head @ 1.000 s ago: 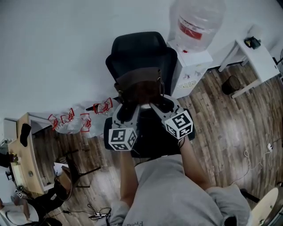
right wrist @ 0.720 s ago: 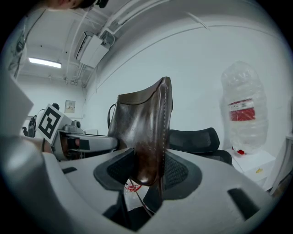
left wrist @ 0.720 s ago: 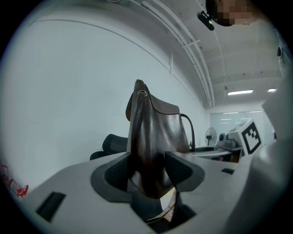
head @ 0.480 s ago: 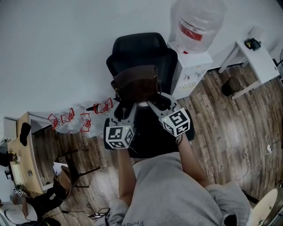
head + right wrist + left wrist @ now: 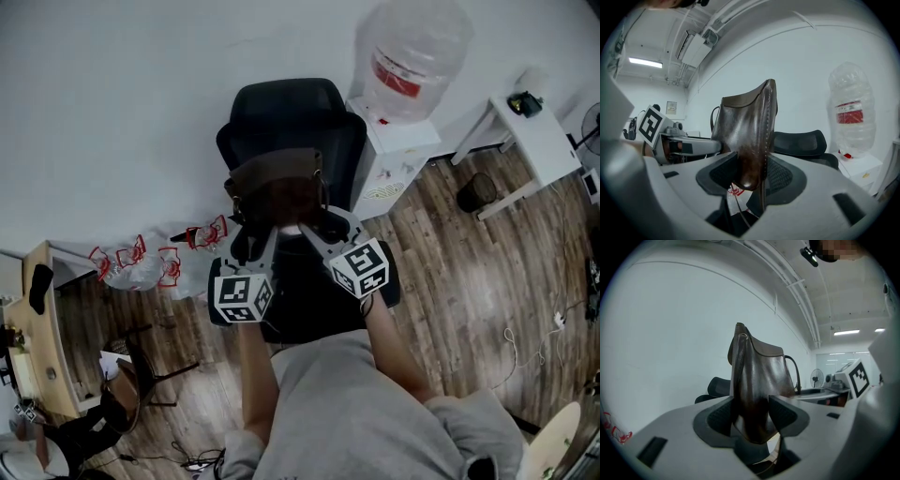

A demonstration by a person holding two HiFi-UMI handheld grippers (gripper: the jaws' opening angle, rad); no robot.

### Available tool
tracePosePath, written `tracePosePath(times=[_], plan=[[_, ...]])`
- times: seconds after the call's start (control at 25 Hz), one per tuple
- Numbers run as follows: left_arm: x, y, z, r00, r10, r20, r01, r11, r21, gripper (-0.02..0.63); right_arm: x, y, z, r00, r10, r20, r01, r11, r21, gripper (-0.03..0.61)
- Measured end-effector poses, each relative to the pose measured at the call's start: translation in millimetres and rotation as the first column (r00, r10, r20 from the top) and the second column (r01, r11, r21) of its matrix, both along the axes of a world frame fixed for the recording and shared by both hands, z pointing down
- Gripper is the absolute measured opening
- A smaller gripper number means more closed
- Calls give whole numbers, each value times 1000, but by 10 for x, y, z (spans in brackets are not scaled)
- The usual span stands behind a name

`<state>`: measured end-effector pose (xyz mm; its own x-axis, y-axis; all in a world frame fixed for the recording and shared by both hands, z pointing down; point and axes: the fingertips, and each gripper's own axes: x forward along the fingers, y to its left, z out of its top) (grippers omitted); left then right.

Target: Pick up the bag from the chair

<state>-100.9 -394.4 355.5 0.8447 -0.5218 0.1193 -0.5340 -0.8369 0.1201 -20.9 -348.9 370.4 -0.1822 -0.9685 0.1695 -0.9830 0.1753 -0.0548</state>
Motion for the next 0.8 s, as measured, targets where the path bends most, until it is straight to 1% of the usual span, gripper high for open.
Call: tracePosePath(times=[0.4, 0.8], plan=[[49, 47, 20, 1000, 17, 1, -17, 1000, -5, 219, 39, 58, 8, 999, 17, -32, -17, 1000, -12, 189], [109, 76, -23, 999, 40, 12, -40, 999, 16, 218, 90, 89, -22, 999, 34, -42, -35, 999, -16, 190]])
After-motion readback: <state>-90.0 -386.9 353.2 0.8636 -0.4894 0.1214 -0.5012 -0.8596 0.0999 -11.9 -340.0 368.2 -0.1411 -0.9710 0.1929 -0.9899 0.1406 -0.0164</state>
